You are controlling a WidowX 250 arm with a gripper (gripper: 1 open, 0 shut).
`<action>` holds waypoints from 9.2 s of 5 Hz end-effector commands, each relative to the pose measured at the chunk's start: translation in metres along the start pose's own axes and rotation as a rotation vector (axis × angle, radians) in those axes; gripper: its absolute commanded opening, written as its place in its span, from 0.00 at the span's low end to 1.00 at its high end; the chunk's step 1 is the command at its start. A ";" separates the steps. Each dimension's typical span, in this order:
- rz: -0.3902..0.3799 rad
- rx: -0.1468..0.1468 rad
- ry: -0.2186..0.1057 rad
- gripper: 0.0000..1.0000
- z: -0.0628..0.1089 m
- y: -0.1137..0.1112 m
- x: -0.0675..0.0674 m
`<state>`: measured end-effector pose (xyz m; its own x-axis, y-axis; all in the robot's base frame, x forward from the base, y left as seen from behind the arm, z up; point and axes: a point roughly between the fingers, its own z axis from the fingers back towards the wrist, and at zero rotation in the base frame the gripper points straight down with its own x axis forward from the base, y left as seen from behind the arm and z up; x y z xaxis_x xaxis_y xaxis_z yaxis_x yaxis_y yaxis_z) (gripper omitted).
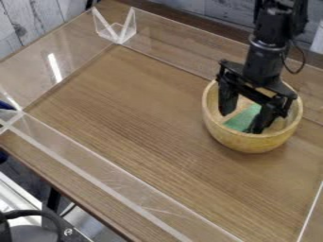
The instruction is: Remove the green block from inside the brown bowl and put it on the table
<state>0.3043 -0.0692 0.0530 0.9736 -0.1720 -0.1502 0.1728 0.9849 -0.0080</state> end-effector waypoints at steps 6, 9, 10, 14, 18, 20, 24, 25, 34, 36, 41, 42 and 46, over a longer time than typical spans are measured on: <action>-0.037 0.017 -0.135 1.00 0.030 -0.005 0.003; -0.044 0.016 -0.134 1.00 0.021 -0.005 0.006; -0.047 0.016 -0.134 1.00 0.018 -0.005 0.007; -0.049 0.011 -0.133 0.00 0.000 -0.003 0.012; -0.057 -0.014 -0.204 0.00 0.022 -0.006 -0.001; -0.066 -0.015 -0.214 1.00 0.029 -0.007 -0.005; -0.081 -0.016 -0.220 1.00 0.029 -0.011 -0.009; -0.084 -0.018 -0.218 0.00 0.027 -0.013 -0.009; -0.098 -0.036 -0.224 0.00 0.023 -0.011 -0.004; -0.090 -0.039 -0.229 0.00 0.030 -0.008 -0.009; -0.069 -0.041 -0.234 0.00 0.043 0.002 -0.020; -0.064 -0.042 -0.235 0.00 0.046 0.004 -0.022; -0.046 -0.044 -0.237 0.00 0.054 0.013 -0.031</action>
<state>0.2812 -0.0527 0.0939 0.9756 -0.2174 0.0306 0.2188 0.9742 -0.0555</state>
